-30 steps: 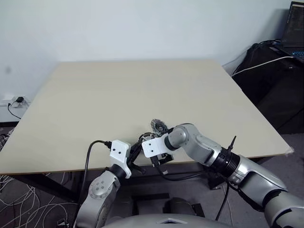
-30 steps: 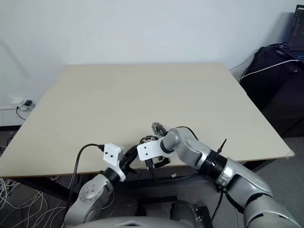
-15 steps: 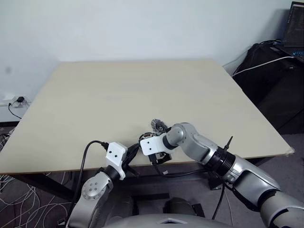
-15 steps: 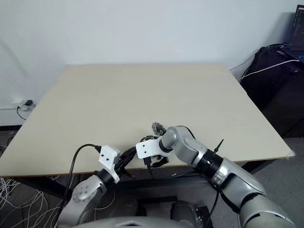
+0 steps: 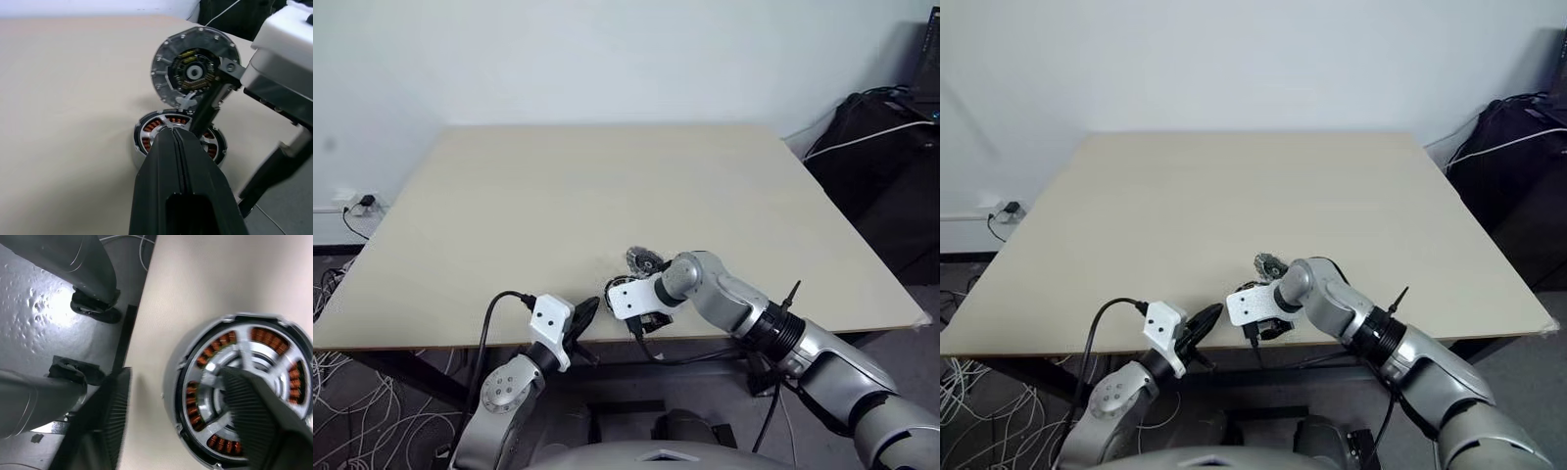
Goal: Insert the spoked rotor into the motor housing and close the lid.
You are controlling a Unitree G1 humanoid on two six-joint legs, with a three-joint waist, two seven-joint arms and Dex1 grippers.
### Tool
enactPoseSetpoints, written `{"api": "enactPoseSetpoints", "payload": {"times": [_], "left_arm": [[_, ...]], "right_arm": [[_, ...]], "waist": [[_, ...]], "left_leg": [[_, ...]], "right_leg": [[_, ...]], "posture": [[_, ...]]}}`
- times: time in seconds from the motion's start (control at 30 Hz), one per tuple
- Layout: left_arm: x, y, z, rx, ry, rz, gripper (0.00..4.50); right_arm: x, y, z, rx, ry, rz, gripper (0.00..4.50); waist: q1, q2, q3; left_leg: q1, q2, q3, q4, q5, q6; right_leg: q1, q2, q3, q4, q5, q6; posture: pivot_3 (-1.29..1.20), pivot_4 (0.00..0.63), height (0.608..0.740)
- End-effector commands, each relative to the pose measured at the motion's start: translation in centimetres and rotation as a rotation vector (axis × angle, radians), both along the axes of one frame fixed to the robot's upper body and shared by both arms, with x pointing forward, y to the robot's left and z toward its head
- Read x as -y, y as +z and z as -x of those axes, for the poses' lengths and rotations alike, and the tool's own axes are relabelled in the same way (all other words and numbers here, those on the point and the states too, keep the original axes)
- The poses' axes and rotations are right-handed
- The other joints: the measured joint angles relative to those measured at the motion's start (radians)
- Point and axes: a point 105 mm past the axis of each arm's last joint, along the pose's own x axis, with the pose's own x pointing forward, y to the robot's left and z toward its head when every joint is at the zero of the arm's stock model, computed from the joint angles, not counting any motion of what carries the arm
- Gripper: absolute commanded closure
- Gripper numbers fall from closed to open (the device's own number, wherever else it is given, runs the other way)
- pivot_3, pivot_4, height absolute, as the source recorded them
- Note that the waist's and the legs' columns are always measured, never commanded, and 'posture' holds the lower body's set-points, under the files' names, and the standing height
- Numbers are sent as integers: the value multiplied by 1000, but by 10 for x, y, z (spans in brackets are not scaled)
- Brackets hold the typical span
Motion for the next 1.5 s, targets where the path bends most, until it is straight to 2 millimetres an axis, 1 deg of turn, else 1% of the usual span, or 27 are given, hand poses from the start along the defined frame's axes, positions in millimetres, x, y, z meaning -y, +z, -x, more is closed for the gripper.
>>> {"api": "enactPoseSetpoints", "payload": {"times": [0.03, 0.13, 0.2, 0.27, 0.47, 0.5, 0.6, 0.83, 0.93, 1.03, 1.13, 1.27, 1.37, 1.43, 1.5], "left_arm": [[1, 5, -2, 31, -6, 22, 4500], [2, 2, -1, 27, -9, 27, 4500], [2, 1, -1, 26, -10, 30, 4500], [3, 0, -1, 25, -11, 32, 4500], [1, -7, 0, 15, -9, 34, 4500], [1, -7, 0, 15, -9, 34, 4500], [-1, -9, -1, 15, -9, 33, 4500], [-3, -14, -2, 13, -5, 32, 4500], [-5, -21, -1, 3, 0, 32, 4500], [-9, -28, -1, -4, 5, 32, 4500], [-11, -32, -1, -8, 6, 33, 4500], [-13, -41, -1, -18, 6, 38, 4500], [-13, -44, -1, -20, 4, 43, 4500], [-12, -46, -1, -23, 3, 46, 4500], [-12, -48, -2, -25, 1, 48, 4500]], "right_arm": [[14, 1, -7, 3, -43, 23, 1464], [16, 1, -7, 0, -44, 32, 1464], [18, -2, -6, -3, -47, 38, 1810], [18, -4, -7, -1, -52, 41, 2300], [16, -1, -13, 36, -64, 31, 4204], [16, -1, -13, 36, -64, 31, 4351], [15, -1, -12, 36, -62, 31, 4379], [13, -3, -10, 32, -72, 18, 4379], [9, 0, -16, 32, -196, -40, 4379], [12, 2, -21, 22, -318, -53, 4379], [15, 4, -23, 12, -384, -52, 4379], [23, 7, -24, -14, -512, -48, 4379], [30, 8, -22, -23, -576, -28, 4379], [34, 9, -20, -34, -626, -25, 4379], [36, 10, -18, -47, -661, -21, 4379]], "waist": [[0, 0, 0], [1, 0, 0], [2, 0, 0], [3, 1, 0], [1, 1, -1], [-1, 0, -1], [-6, 1, 0], [-5, 2, -1], [-6, 1, -1], [-12, 1, -1], [-10, 2, -1], [2, 4, 0], [10, 5, 0], [14, 5, 0], [15, 5, 0]], "left_leg": [[0, 0, 0, 0, 0, 0], [0, 0, 0, 0, 0, 0], [0, 0, 0, 0, 0, 0], [0, 0, 0, 1, 0, 0], [0, 0, 0, 1, 0, 0], [2, 1, 0, 1, 0, 0], [3, 2, 0, 2, 0, 0], [3, 3, 0, 2, 0, -1], [3, 3, 0, 2, 0, -1], [3, 3, 0, 1, 0, -1], [3, 3, 0, 1, 0, -1], [2, 3, 0, 2, 0, -1], [0, 2, 0, 2, 0, -1], [-1, 2, 0, 2, 0, -1], [-3, 1, 0, 2, 0, -1]], "right_leg": [[0, 0, 0, 0, 0, 0], [0, 0, 0, 0, 0, 0], [0, 0, 0, 0, 0, 0], [0, 0, 0, 0, 0, 0], [1, 0, 0, 0, 0, 0], [2, 0, 0, 0, 0, 0], [3, -1, 0, 1, -1, 4], [3, -2, -1, 1, 0, 4], [3, -2, -1, 1, 0, 4], [2, -1, -1, 1, 1, 3], [2, -2, -1, 1, 2, 2], [1, -4, -3, 1, 3, 3], [-1, -5, -3, 1, 3, 3], [-1, -6, -4, 0, 6, -1], [-3, -6, -4, -1, 6, -1]], "posture": [[0, 0, 740], [0, 0, 740], [0, 0, 740], [0, 0, 740], [0, 0, 740], [0, 0, 740], [0, 0, 740], [0, 0, 740], [0, 0, 740], [0, 0, 740], [0, 0, 740], [0, 0, 740], [0, 0, 740], [0, 0, 740], [0, 0, 740]]}}
